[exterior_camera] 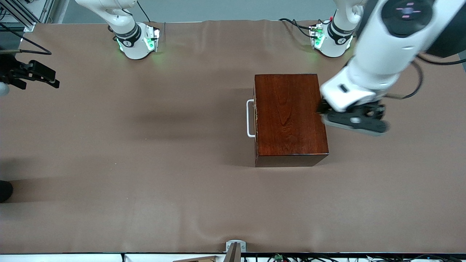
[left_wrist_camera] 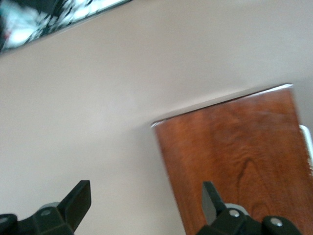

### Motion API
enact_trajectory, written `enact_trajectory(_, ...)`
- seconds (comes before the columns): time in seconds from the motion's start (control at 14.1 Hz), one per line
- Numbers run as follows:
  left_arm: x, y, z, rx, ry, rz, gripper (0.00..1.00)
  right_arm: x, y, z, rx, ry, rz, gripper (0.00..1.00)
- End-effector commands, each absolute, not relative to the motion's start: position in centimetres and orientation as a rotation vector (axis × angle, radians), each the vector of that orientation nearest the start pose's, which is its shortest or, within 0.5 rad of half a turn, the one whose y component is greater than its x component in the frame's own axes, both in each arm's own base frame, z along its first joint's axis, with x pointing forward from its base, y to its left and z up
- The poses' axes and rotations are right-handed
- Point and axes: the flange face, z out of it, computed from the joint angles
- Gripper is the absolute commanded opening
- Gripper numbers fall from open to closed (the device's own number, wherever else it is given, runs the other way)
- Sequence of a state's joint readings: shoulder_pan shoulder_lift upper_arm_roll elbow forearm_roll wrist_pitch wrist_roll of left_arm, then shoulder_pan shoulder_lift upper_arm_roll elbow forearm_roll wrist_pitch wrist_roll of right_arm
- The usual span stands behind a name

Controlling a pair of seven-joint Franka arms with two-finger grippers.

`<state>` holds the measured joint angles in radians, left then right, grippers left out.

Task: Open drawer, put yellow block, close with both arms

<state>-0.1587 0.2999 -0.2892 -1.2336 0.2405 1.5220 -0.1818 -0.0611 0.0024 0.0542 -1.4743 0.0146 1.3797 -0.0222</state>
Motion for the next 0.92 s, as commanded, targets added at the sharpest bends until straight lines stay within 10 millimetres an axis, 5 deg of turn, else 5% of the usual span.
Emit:
enact_trajectory(0.0, 59.0, -17.5, 61.8, -2.997, 0.226, 0.015, 1.00, 53.5, -0.4, 65.7, -3.117, 0.009, 0.155, 1.00)
enact_trajectory(0.35, 58.6, -7.1, 62.0, -3.154, 0.128, 0.105, 1.00, 53.8, 0.0, 65.7, -3.116, -0.005, 0.141, 1.00)
enact_trajectory(0.64, 54.2, -6.5, 61.0, -3.147, 0.103, 0.040, 1.00, 53.9, 0.1, 65.6, -3.115, -0.010, 0.129, 1.00)
enact_trajectory(0.85, 54.0, -6.2, 61.6, -3.147, 0.111, 0.025, 1.00, 54.2, -0.3, 65.4, -3.114, -0.010, 0.124, 1.00)
